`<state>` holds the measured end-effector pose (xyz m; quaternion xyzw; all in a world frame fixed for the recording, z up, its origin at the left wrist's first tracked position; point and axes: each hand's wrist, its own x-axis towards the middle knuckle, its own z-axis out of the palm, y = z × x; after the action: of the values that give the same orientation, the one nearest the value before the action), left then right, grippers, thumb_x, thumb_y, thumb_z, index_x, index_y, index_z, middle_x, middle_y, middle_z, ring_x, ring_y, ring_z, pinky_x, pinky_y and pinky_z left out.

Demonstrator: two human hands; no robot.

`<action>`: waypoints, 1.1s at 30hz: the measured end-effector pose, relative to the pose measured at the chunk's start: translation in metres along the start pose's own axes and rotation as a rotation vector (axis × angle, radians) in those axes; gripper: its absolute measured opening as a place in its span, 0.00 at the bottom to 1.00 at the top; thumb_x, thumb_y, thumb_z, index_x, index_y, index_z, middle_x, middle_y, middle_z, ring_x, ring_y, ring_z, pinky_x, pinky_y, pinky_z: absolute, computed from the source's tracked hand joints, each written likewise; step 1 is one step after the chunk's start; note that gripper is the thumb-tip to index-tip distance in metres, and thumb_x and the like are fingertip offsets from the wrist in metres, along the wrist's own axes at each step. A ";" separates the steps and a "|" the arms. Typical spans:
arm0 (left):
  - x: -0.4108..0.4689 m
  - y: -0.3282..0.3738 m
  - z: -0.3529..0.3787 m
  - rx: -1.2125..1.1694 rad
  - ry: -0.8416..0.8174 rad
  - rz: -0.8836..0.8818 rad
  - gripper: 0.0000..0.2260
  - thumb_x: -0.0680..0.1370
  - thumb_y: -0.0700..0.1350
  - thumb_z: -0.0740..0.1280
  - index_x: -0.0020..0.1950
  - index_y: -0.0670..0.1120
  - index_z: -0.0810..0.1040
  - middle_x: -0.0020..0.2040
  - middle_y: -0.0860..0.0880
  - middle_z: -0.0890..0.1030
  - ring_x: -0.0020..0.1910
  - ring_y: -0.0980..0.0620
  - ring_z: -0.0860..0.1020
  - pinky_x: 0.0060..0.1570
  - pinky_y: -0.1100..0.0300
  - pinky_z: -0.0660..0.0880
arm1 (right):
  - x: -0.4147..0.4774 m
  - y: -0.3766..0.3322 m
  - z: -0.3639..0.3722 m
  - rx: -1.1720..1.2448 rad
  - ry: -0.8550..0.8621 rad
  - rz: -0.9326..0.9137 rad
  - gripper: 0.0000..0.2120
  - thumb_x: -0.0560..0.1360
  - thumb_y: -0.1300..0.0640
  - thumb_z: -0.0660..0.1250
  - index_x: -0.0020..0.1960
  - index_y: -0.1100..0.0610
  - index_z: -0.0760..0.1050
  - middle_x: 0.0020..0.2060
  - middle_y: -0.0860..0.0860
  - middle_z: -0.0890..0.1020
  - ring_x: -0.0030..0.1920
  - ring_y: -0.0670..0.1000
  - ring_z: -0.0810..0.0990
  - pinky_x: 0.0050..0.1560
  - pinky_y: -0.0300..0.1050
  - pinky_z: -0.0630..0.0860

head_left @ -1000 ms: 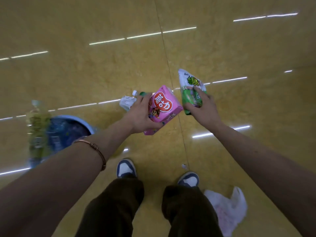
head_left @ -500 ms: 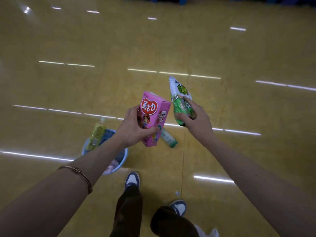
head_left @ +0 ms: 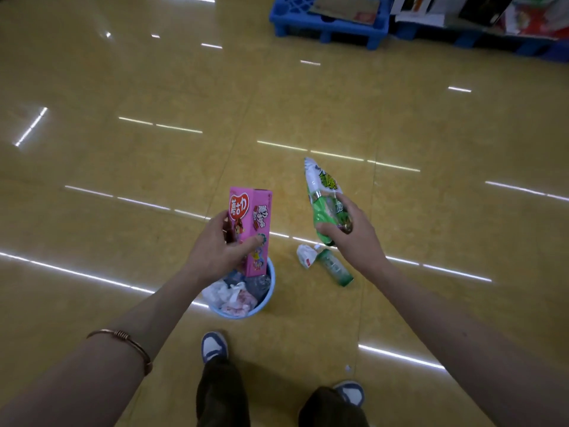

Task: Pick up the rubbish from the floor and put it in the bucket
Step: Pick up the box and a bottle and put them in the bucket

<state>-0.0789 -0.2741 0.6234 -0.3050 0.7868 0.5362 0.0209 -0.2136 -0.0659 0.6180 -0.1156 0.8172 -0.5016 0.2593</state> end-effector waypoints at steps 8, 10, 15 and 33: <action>0.023 -0.065 -0.100 0.058 -0.076 -0.034 0.21 0.68 0.43 0.76 0.57 0.47 0.72 0.45 0.55 0.79 0.36 0.70 0.77 0.32 0.75 0.73 | 0.008 -0.012 0.111 0.021 0.007 0.118 0.37 0.68 0.43 0.69 0.74 0.47 0.61 0.66 0.51 0.71 0.61 0.53 0.75 0.56 0.47 0.76; 0.035 -0.079 -0.121 0.091 -0.123 -0.063 0.24 0.66 0.46 0.78 0.59 0.46 0.72 0.48 0.52 0.80 0.39 0.67 0.79 0.34 0.72 0.75 | 0.015 -0.018 0.132 0.028 0.001 0.140 0.40 0.65 0.39 0.68 0.74 0.45 0.60 0.66 0.51 0.71 0.60 0.53 0.76 0.57 0.50 0.77; 0.056 -0.107 -0.137 0.136 -0.167 -0.128 0.32 0.59 0.57 0.78 0.58 0.49 0.72 0.54 0.49 0.78 0.46 0.56 0.80 0.42 0.60 0.78 | 0.024 -0.017 0.165 0.032 -0.002 0.177 0.40 0.64 0.39 0.67 0.73 0.44 0.60 0.65 0.50 0.71 0.58 0.51 0.77 0.55 0.49 0.77; 0.074 -0.154 -0.110 0.247 -0.221 -0.255 0.37 0.64 0.54 0.78 0.67 0.45 0.66 0.57 0.50 0.64 0.55 0.52 0.72 0.56 0.57 0.73 | 0.026 0.028 0.221 -0.004 -0.104 0.281 0.41 0.65 0.37 0.65 0.75 0.48 0.57 0.66 0.49 0.70 0.62 0.50 0.74 0.61 0.53 0.75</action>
<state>-0.0296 -0.4389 0.5157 -0.3363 0.7946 0.4589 0.2119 -0.1142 -0.2322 0.5055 -0.0264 0.8117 -0.4521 0.3689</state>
